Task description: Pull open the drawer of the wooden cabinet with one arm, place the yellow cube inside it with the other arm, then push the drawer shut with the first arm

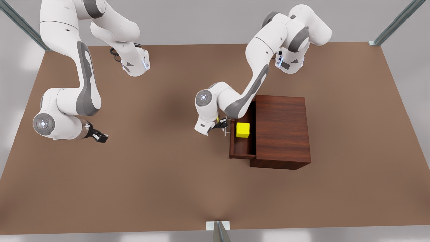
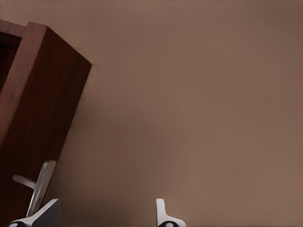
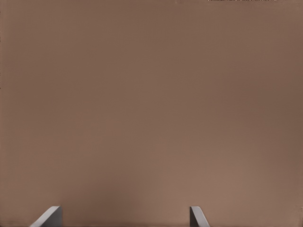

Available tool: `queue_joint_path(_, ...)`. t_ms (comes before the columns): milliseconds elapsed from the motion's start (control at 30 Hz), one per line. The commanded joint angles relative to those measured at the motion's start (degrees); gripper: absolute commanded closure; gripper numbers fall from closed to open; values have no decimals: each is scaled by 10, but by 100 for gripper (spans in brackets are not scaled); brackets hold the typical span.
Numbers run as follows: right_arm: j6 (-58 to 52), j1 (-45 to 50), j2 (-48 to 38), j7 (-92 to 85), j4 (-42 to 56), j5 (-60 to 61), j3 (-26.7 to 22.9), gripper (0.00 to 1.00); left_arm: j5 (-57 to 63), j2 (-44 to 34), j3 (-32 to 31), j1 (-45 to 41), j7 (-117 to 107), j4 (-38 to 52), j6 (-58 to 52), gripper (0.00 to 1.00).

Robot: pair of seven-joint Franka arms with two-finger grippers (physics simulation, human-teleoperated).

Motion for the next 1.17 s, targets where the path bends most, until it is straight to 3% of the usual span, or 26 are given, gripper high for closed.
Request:
queue_joint_path(0, 0, 0, 0, -130, 1, 0, 0, 0, 1, -1, 1, 6, 93, -3, -24, 0)
queue_joint_path(700, 0, 0, 1, -131, 6, 0, 0, 0, -4, -23, 20, 53, 243, -42, -26, 0)
queue_joint_path(800, -1, 0, 2, -131, 9, 0, 0, 0, -38, -122, 24, 77, 234, -17, -151, 0)
queue_joint_path(900, -1, 0, 2, -131, 9, 0, 0, 0, -89, -253, 24, 257, 514, -24, -300, 0)
queue_joint_path(933, -1, 0, 2, -131, 9, 0, 0, 0, -92, -292, 24, 293, 581, -62, -290, 0)
queue_joint_path(967, -1, -1, 2, -131, 9, 0, 0, 0, -121, -386, 26, 321, 611, -203, -173, 0)
queue_joint_path(1133, -1, 0, 2, -131, 9, 0, 0, 0, -152, -372, 31, 367, 710, -167, -162, 0)
